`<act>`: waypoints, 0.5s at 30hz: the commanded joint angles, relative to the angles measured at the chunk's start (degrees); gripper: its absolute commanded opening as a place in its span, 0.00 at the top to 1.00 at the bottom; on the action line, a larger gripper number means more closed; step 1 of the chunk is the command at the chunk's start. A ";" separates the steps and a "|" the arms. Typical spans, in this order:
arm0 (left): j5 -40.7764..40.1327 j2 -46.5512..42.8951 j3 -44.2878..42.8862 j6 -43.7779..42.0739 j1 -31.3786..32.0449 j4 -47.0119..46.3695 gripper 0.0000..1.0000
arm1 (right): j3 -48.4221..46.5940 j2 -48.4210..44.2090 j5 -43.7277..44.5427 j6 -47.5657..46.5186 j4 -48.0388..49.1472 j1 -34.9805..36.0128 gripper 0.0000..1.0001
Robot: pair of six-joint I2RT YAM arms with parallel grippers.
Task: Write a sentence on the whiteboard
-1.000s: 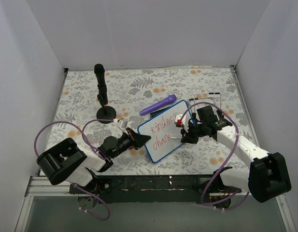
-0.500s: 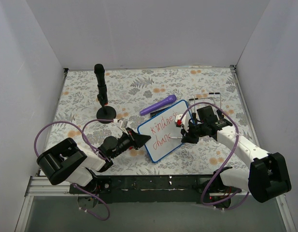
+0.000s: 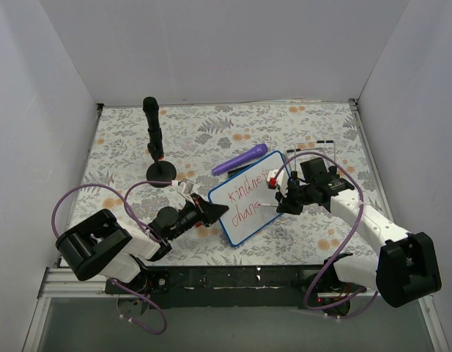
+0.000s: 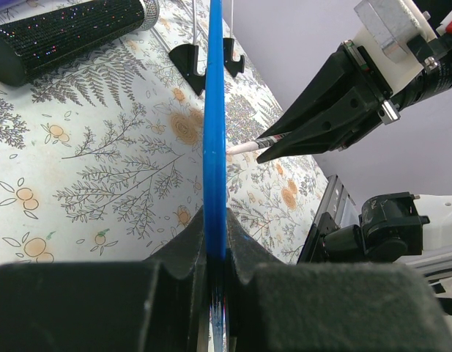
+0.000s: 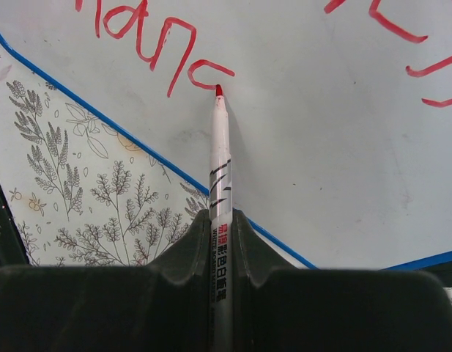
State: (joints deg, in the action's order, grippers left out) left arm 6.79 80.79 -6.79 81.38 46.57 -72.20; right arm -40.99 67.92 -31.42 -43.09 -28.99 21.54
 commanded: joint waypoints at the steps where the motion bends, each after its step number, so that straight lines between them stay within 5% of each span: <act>1: 2.53 -1.25 -0.07 -1.05 0.19 -1.54 1.00 | -2.78 -0.77 1.80 1.17 2.71 -0.36 0.99; 15: 2.53 -1.08 -0.16 -1.05 0.19 -1.54 1.00 | -3.04 -0.51 1.10 1.35 2.89 -0.45 0.99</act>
State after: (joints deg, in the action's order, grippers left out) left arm 6.79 80.79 -6.79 81.38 46.54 -72.25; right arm -42.02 67.92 -31.18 -41.87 -28.49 21.43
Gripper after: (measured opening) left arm 0.043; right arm 0.164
